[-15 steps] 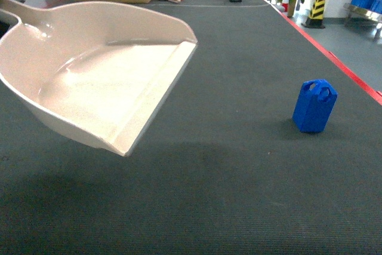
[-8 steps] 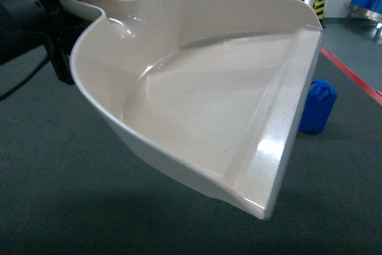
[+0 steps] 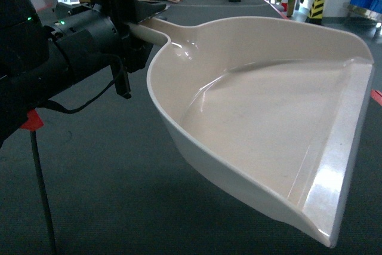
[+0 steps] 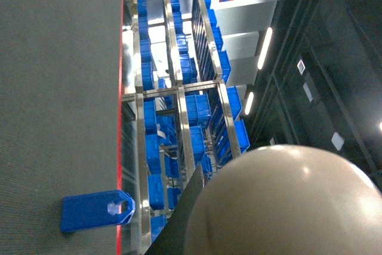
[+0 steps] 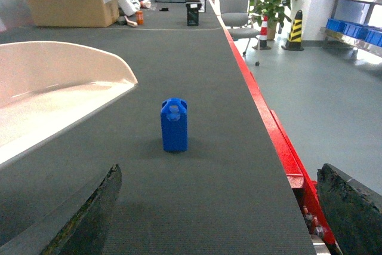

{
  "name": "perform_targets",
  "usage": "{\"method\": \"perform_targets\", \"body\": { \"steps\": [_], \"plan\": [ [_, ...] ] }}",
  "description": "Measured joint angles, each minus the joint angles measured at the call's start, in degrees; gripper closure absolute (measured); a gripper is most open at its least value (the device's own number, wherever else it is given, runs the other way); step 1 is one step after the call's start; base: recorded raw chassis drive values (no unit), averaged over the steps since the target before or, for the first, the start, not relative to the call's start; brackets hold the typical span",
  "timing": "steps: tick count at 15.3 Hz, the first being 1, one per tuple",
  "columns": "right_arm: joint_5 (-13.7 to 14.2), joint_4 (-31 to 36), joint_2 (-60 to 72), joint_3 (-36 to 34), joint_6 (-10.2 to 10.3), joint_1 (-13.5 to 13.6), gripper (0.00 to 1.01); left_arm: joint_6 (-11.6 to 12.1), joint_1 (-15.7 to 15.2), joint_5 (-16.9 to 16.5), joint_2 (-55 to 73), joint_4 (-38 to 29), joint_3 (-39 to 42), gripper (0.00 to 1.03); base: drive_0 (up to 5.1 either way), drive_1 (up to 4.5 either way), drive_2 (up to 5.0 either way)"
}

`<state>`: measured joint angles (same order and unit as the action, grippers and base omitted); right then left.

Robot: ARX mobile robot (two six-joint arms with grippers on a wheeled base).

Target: Place part in tray to right shelf

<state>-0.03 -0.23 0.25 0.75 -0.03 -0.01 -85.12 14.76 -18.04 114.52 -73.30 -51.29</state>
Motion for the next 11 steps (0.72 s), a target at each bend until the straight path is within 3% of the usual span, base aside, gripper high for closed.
{"method": "perform_targets", "body": {
  "steps": [10,11],
  "plan": [
    [0.22,-0.33,0.07,0.02,0.04,0.02,0.03,-0.37,-0.61,-0.92,0.11,-0.09,0.94,0.90,0.0,0.00,0.0],
    [6.97,-8.33,4.20,2.95,2.14,2.97,0.03,-0.37,-0.61,-0.92,0.11,-0.07,0.94,0.90,0.0,0.00,0.0]
  ]
}}
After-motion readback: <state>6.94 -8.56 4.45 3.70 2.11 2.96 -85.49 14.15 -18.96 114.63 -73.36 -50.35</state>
